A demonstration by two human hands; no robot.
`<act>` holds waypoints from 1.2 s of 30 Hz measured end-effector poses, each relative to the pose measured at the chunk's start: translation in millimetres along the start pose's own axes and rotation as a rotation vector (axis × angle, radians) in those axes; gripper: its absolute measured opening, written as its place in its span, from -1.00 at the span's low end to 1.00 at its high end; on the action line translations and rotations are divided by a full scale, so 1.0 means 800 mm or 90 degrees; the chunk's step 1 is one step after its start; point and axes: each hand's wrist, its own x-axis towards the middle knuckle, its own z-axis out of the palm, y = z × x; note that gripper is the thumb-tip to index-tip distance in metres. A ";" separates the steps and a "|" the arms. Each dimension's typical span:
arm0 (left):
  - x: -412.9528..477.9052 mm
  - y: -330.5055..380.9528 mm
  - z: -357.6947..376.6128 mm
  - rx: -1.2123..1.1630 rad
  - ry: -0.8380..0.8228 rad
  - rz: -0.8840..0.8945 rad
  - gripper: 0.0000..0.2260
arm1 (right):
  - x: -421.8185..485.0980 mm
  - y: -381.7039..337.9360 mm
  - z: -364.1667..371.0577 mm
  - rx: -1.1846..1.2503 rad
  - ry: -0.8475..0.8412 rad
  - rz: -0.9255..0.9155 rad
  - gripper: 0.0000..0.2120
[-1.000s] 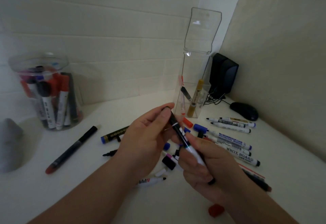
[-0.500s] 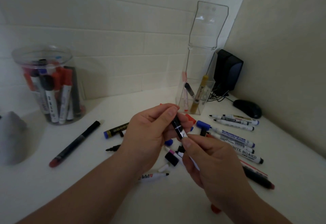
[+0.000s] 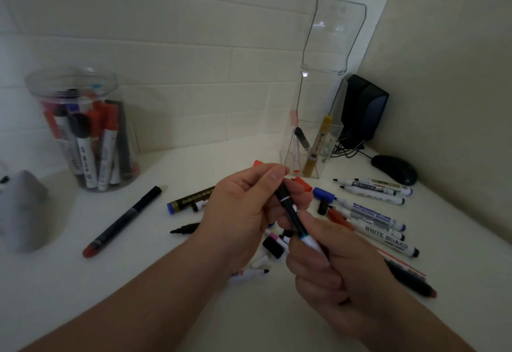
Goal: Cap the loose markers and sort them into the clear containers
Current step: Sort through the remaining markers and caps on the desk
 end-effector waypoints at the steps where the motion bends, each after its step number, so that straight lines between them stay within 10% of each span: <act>1: 0.000 0.000 0.001 -0.001 -0.002 -0.001 -0.69 | 0.002 -0.001 -0.002 0.056 -0.053 0.019 -0.77; 10: -0.002 -0.008 -0.003 0.066 -0.019 0.010 -0.76 | 0.003 0.004 0.002 -0.283 0.202 -0.135 -0.69; 25: -0.003 -0.001 -0.002 0.164 0.032 0.065 -0.73 | -0.006 0.005 0.015 -0.814 0.255 -0.430 -0.69; 32: 0.007 0.015 0.000 -0.213 0.061 -0.205 -0.58 | 0.010 0.015 0.016 -1.150 0.259 -0.240 -0.79; 36: 0.003 0.017 0.002 -0.247 0.089 -0.168 -0.50 | 0.004 0.018 0.036 -1.012 0.208 -0.221 -0.77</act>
